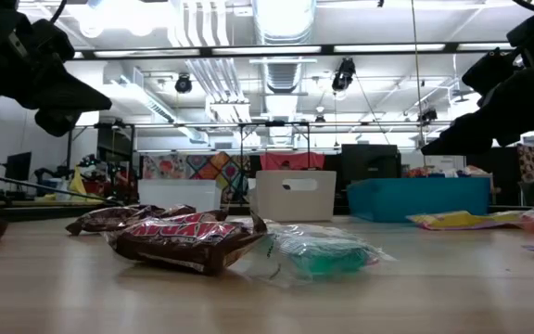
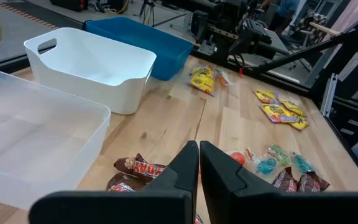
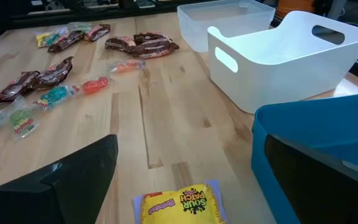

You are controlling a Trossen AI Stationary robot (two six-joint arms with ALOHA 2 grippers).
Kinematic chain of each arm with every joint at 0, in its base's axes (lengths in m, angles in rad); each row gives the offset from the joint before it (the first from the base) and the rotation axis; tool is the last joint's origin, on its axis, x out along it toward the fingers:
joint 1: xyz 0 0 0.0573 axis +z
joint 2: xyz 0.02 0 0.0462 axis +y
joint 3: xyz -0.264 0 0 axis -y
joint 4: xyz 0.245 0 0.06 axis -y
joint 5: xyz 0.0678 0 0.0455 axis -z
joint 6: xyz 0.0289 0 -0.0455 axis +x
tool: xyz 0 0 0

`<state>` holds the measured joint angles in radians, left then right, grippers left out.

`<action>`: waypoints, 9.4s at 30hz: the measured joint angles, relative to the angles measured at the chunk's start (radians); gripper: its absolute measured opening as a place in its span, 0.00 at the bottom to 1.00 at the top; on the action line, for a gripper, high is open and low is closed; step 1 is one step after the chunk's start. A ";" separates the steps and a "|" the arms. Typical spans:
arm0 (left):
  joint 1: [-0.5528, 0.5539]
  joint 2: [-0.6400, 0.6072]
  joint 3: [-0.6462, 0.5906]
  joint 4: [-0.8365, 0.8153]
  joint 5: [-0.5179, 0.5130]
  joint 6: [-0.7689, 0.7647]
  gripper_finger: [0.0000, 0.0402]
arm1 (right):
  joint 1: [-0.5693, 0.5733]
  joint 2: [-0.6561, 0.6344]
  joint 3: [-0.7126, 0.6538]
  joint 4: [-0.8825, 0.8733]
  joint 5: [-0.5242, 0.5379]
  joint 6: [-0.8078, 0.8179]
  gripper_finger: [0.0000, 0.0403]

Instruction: Sort candy

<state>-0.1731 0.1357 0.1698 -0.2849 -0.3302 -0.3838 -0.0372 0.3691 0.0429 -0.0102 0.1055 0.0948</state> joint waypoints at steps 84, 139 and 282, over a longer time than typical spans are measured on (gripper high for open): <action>-0.067 0.563 0.131 -0.042 0.026 -0.357 0.00 | 0.000 0.038 0.001 0.566 0.542 0.306 0.99; -0.326 1.346 0.422 -0.138 -0.201 -0.536 0.08 | 0.002 0.039 0.001 0.512 0.434 0.324 0.99; -0.063 0.926 0.521 0.132 -0.185 0.202 0.19 | 0.164 1.273 1.029 -1.003 0.028 1.020 0.99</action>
<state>-0.2359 1.0621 0.6910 -0.1526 -0.5156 -0.1814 0.1268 1.6421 1.0721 -1.0134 0.1337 1.1149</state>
